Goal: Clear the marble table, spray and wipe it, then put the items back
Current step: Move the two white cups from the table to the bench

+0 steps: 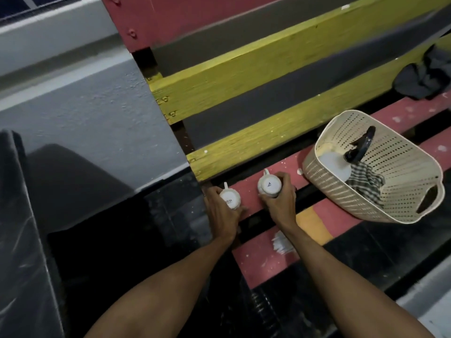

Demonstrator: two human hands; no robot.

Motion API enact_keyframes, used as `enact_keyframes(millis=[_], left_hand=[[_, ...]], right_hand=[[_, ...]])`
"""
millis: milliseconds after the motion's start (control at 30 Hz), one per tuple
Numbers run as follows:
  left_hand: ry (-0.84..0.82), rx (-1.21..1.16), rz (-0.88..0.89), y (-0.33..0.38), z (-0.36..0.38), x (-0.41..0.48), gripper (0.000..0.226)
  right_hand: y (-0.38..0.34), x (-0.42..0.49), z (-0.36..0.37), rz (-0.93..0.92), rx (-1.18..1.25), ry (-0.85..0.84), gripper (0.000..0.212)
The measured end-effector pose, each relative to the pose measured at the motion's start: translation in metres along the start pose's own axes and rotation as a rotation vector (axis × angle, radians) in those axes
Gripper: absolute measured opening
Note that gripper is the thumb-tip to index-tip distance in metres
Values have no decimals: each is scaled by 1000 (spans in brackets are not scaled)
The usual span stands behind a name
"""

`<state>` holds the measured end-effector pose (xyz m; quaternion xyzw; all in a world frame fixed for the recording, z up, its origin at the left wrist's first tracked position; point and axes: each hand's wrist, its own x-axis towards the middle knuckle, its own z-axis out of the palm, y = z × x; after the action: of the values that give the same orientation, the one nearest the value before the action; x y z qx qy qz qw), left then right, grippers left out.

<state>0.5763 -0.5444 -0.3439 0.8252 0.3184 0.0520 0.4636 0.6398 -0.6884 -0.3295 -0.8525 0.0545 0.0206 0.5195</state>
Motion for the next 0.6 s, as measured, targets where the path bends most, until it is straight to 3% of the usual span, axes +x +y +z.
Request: enact_keyframes(millis=[300,467,600], left_hand=[[-34,36,-16,-3,3,0,91],[-164,39,-12,-4,-13,-5,118],[-246,34,-35,16,-55,-26,131]], right_hand=[[5,1,1,-7,-24,-31,60],[-1,-6,-10,70,-69,-101,85],[-30,-36,-27,102,-123,-85,90]])
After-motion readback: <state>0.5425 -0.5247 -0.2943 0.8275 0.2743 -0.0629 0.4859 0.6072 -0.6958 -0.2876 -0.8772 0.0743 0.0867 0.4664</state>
